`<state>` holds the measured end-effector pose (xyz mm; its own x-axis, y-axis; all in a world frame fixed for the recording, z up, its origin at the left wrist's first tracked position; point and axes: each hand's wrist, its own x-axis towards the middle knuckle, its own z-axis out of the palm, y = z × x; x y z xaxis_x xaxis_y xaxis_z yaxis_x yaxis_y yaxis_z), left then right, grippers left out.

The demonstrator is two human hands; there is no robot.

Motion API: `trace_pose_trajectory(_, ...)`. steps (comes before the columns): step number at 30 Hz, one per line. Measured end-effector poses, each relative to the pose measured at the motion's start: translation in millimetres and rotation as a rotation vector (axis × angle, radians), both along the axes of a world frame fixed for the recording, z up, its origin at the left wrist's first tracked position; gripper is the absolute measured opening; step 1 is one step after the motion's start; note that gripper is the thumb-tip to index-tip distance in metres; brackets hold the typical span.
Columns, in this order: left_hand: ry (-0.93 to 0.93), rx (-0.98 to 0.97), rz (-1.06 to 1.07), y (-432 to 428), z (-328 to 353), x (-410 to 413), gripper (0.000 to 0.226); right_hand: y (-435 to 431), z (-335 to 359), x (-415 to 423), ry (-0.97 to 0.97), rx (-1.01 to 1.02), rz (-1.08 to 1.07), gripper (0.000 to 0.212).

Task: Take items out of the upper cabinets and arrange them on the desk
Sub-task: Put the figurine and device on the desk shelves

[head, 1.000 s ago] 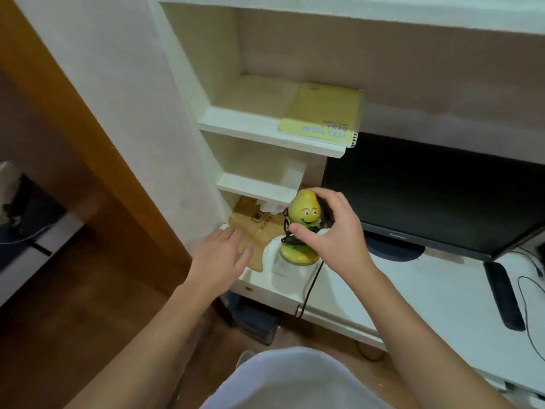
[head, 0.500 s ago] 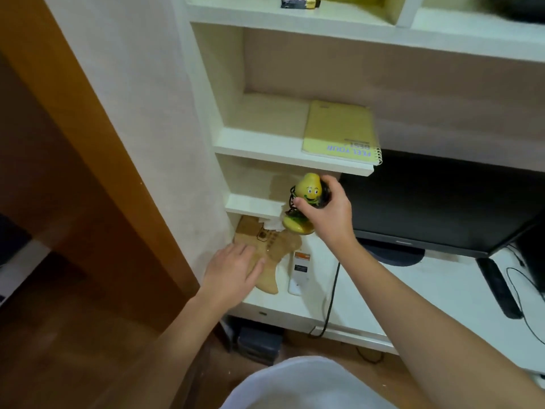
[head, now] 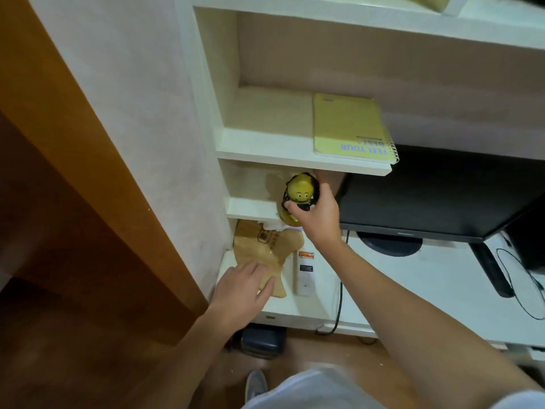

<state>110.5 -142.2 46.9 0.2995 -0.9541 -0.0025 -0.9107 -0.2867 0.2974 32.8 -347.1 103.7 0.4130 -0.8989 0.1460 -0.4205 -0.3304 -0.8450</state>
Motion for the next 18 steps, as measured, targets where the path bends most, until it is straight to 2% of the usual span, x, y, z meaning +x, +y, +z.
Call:
trace_pose_trajectory(8, 0.022, -0.104, 0.003, -2.7, -6.6, 11.6, 0.051, 2.7, -5.1, -8.7, -0.063, 0.130, 0.028, 0.063)
trace_pose_trajectory(18, 0.047, -0.134, 0.028, -2.2, -19.1, 17.6, 0.052, -7.1, -35.5, -18.0, 0.067, 0.098, 0.017, 0.053)
